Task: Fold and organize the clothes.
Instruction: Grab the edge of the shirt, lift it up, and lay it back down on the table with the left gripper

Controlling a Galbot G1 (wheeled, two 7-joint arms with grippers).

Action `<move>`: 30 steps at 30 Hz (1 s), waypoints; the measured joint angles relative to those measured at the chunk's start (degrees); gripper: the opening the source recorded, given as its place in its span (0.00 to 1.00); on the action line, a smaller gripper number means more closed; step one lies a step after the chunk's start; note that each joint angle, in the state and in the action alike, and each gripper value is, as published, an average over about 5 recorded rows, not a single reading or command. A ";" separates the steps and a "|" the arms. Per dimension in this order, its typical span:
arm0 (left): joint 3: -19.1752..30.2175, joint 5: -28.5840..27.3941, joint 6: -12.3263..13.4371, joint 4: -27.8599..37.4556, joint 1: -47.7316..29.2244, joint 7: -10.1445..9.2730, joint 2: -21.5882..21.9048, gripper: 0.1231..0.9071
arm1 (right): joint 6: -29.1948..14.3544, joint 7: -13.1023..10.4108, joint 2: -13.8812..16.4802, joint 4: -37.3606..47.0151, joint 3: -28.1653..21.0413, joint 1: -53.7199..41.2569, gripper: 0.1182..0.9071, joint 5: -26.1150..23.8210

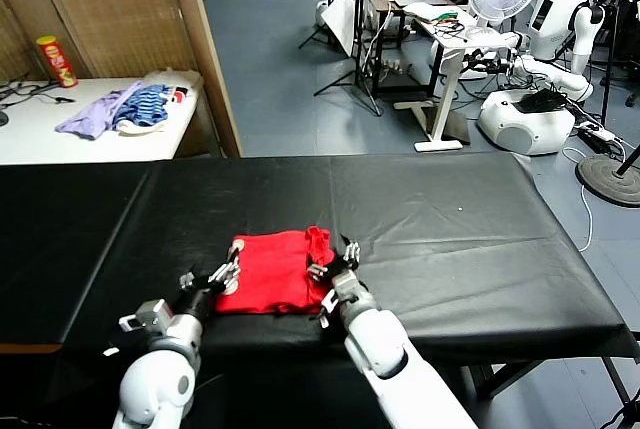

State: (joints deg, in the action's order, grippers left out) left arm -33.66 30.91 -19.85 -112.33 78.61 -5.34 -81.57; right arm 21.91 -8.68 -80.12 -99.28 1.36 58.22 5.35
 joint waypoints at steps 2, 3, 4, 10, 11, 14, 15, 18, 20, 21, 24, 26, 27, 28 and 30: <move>-0.42 2.97 -0.50 0.97 -0.27 -0.11 -0.01 0.86 | -0.46 -0.10 0.39 -1.88 1.03 0.52 0.86 4.33; -0.60 4.74 -0.86 1.35 -0.37 -0.26 -0.01 0.86 | -0.46 -0.11 0.65 -3.02 1.57 0.78 0.86 6.52; -0.75 6.59 -1.26 1.64 -0.41 -0.51 -0.01 0.86 | -0.38 -0.12 0.93 -4.22 2.15 1.06 0.86 8.57; -1.72 17.32 -2.41 2.29 -0.08 -2.23 -0.74 0.86 | -0.16 -0.01 2.65 -10.93 5.30 2.81 0.86 15.67; -1.91 18.84 -2.44 2.30 -0.01 -2.38 -0.89 0.86 | -0.19 0.01 2.77 -11.63 5.60 3.05 0.86 16.05; -2.31 22.11 -2.47 2.31 0.16 -2.60 -1.11 0.84 | -0.31 0.05 2.79 -13.00 6.09 3.69 0.86 16.61; -2.37 22.68 -2.48 2.33 0.19 -2.64 -1.13 0.83 | -0.34 0.06 2.73 -13.32 6.17 3.87 0.86 16.69; -2.45 23.10 -2.47 2.62 0.21 -2.66 -1.15 0.65 | -0.38 0.11 2.56 -14.17 6.39 4.31 0.86 16.84; -2.46 22.76 -2.45 2.97 0.19 -2.66 -1.15 0.48 | -0.35 0.11 2.52 -14.66 6.63 4.58 0.86 16.95; -2.45 22.51 -2.42 3.12 0.18 -2.66 -1.14 0.44 | -0.25 0.04 2.52 -14.90 6.81 4.73 0.86 16.98; -2.33 21.09 -2.13 3.21 0.21 -2.87 -1.13 0.22 | 0.98 -0.96 2.46 -15.62 7.48 5.34 0.86 16.65; -2.11 19.09 -1.76 2.89 0.26 -3.32 -1.03 0.07 | 2.60 -2.35 2.30 -16.09 7.96 5.83 0.86 15.96; -1.95 17.68 -1.50 2.63 0.28 -3.55 -0.95 0.04 | 3.60 -3.20 2.18 -16.34 8.24 6.13 0.86 15.42; -1.77 15.95 -1.27 2.30 0.29 -3.73 -0.86 0.03 | 4.61 -3.94 2.08 -16.58 8.52 6.47 0.86 14.81; -1.45 11.20 -0.79 1.67 0.26 -3.86 -0.70 0.03 | 6.63 -5.01 1.93 -17.11 9.11 7.31 0.86 13.32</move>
State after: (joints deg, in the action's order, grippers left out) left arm -35.11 42.11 -20.63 -110.66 78.88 -9.20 -82.26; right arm 28.54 -13.69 -78.19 -116.40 10.47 65.52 18.68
